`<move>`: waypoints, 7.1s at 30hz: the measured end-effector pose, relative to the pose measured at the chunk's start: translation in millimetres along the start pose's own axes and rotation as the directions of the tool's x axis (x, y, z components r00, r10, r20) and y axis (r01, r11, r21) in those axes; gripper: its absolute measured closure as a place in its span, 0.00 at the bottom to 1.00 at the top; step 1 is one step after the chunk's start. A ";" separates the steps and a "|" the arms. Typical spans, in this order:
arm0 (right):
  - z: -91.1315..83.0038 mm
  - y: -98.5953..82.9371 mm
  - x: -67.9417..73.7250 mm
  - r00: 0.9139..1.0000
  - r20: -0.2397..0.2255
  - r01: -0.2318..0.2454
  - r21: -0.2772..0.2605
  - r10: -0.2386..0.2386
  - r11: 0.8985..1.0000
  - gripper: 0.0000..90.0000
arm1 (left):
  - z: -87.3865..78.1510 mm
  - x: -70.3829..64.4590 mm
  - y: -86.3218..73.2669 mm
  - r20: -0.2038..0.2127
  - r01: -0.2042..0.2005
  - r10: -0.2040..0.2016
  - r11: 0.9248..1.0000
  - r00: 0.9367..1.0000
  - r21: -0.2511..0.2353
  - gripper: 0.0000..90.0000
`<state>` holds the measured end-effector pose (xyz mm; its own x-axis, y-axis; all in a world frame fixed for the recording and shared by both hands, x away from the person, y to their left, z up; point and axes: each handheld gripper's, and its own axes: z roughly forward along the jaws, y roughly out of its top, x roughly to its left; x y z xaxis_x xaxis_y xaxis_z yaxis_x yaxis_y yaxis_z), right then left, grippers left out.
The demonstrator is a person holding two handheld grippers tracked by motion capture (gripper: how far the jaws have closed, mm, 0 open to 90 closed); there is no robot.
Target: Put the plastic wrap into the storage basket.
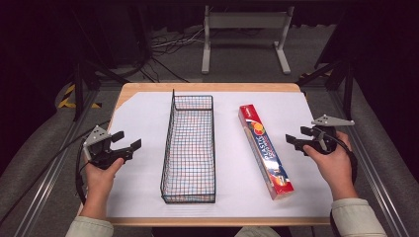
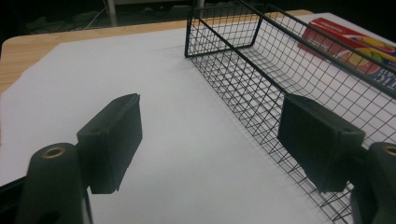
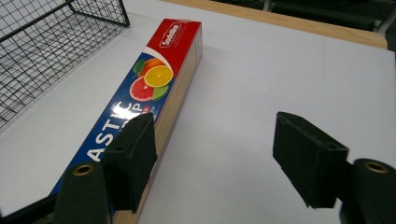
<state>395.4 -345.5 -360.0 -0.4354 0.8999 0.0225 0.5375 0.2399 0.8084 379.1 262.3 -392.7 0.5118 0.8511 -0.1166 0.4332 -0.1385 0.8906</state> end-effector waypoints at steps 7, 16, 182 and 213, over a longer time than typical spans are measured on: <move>0.0 6.5 4.9 0.999 -0.015 -0.030 0.019 0.030 0.999 0.35 | -4.6 -2.0 -0.4 -0.017 -0.026 0.026 1.000 1.000 -0.003 0.25; -0.8 26.6 16.3 0.998 -0.039 -0.053 0.056 0.055 0.997 0.36 | -1.8 -1.8 -0.7 -0.019 -0.032 0.033 0.999 0.999 0.010 0.25; 74.7 137.4 164.7 0.918 0.273 -0.389 0.472 0.288 0.791 0.45 | 16.2 5.8 -6.9 -0.160 -0.032 0.034 0.999 0.987 0.016 0.25; 104.9 167.5 228.8 0.905 0.266 -0.423 0.494 0.331 0.760 0.45 | 15.4 0.3 -14.0 -0.185 -0.086 0.096 0.995 0.978 0.058 0.25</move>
<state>461.5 -61.2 -281.2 -0.0242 0.9910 0.1315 0.9492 -0.0185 0.3141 384.7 256.7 -411.9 0.4045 0.9130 0.0528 0.4296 -0.2407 0.8704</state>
